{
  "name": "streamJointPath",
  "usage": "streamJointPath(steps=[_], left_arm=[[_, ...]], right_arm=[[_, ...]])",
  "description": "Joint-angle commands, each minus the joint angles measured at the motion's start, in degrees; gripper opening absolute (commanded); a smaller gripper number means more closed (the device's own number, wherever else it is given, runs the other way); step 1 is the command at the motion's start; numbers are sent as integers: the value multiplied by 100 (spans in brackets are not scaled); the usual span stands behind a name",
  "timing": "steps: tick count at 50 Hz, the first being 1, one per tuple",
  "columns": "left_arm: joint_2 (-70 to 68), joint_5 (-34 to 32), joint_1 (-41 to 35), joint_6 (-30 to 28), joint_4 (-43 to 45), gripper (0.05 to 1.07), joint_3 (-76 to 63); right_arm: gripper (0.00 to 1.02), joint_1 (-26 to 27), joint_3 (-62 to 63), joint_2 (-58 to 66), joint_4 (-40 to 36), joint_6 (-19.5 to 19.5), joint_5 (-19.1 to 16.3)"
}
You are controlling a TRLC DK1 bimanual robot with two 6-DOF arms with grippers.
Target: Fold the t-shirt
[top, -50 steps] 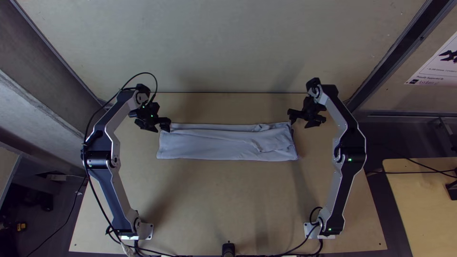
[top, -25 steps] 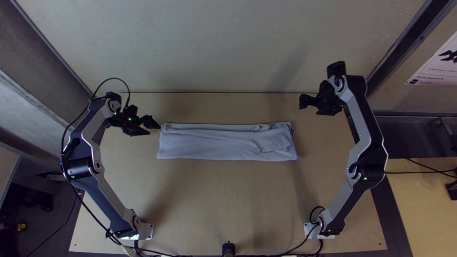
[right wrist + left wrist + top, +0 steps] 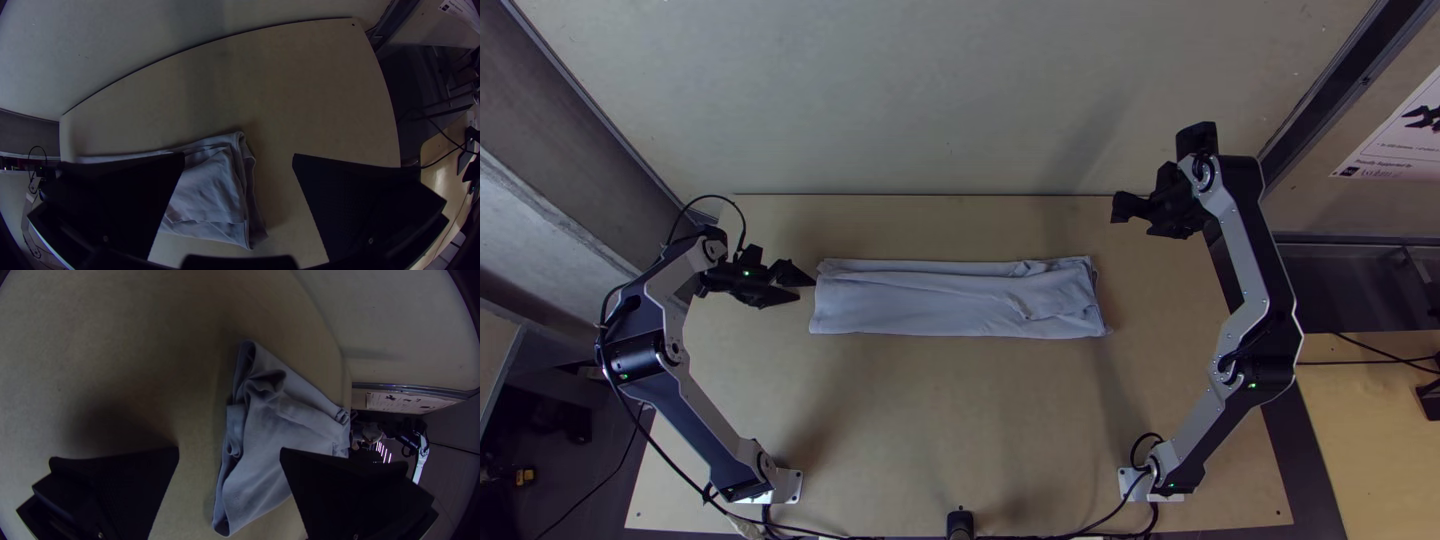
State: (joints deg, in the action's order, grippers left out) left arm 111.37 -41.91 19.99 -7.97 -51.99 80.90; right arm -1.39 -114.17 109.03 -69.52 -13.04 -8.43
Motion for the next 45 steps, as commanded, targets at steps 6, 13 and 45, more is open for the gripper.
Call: streamJointPath(steps=[6, 13, 45], left_arm=[[130, -230, -294, -82, 259, 103, -461], [157, -265, -707, 190, 593, 103, -664], [157, 1124, -2746, 1790, 1797, 103, -901]], right_arm=[[99, -151, -53, -207, -62, -32, -54], [99, -169, -9, -216, -62, -32, -54], [99, -318, 615, -559, -71, -85, -63]])
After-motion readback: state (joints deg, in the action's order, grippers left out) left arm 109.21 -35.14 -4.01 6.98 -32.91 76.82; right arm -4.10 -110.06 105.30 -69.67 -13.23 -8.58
